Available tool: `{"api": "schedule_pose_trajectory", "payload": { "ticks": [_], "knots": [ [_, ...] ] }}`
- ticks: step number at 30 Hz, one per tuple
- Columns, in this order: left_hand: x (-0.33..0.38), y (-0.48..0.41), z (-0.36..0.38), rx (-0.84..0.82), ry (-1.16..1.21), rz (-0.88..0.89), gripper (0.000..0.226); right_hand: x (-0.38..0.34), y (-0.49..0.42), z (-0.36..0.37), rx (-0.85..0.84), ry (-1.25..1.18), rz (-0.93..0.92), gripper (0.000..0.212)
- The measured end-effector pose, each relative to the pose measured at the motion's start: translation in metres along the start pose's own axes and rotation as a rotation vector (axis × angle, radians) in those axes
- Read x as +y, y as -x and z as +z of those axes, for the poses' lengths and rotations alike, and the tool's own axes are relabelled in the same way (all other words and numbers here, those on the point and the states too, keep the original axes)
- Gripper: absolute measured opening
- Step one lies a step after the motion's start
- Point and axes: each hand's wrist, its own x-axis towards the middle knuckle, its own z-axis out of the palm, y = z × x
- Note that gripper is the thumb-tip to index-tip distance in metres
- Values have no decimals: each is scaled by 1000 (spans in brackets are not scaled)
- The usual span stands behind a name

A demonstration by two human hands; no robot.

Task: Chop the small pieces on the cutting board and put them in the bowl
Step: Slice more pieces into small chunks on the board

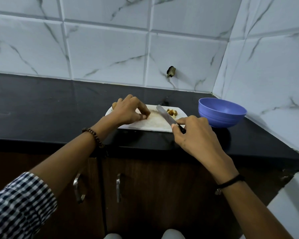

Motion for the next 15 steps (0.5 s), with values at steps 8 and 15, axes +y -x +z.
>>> {"api": "schedule_pose_trajectory", "payload": {
  "ticks": [8, 15],
  "knots": [
    [7, 0, 2, 40, 23, -51, 16, -9, -3, 8, -3, -66, -19, 33],
    [8, -3, -2, 43, 22, -64, 16, -22, -10, 14, -40, 2, -27, 34]
  ]
}}
